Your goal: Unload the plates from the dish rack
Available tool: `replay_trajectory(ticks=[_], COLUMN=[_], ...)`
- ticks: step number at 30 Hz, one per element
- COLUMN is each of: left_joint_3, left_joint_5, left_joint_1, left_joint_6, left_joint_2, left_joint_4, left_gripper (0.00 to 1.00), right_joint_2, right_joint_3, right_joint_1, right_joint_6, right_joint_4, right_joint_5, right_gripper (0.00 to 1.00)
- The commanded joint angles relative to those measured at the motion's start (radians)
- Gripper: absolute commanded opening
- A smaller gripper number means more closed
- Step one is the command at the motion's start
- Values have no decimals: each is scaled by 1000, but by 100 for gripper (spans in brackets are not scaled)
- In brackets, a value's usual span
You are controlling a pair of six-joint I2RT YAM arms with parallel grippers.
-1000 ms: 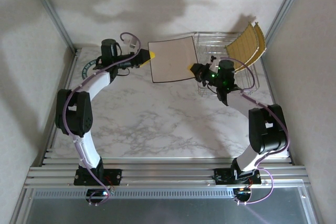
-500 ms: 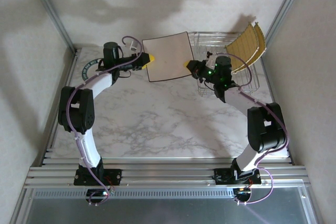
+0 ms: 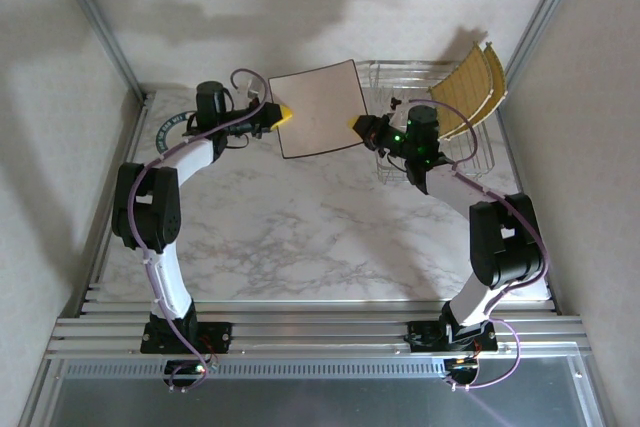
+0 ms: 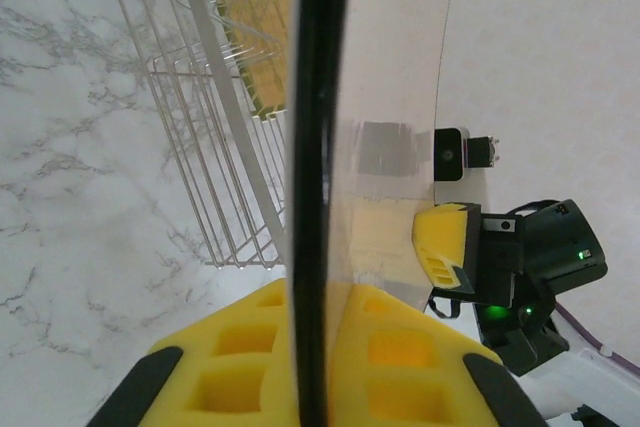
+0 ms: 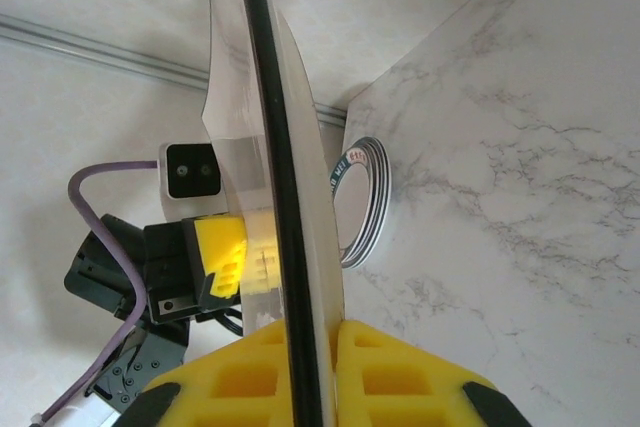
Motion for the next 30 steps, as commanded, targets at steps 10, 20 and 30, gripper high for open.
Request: replay_trajectory(ticks=[10, 20, 30], left_joint_3=[-50, -117, -149], left_joint_5=[-29, -38, -91], left_joint_1=[-12, 13, 47], left_joint_6=[-48, -305, -301], left_joint_2=[-19, -22, -58], left_joint_4=[235, 554, 522], left_gripper=[0, 0, 0], right_joint_2=[-10, -7, -57], right_joint_3=[122, 148, 212], right_joint_1=[18, 19, -17], right_joint_6=[-6, -20, -182], right_joint_4=[69, -1, -298], right_joint_5=[-42, -27, 48], right_gripper=[22, 66, 99])
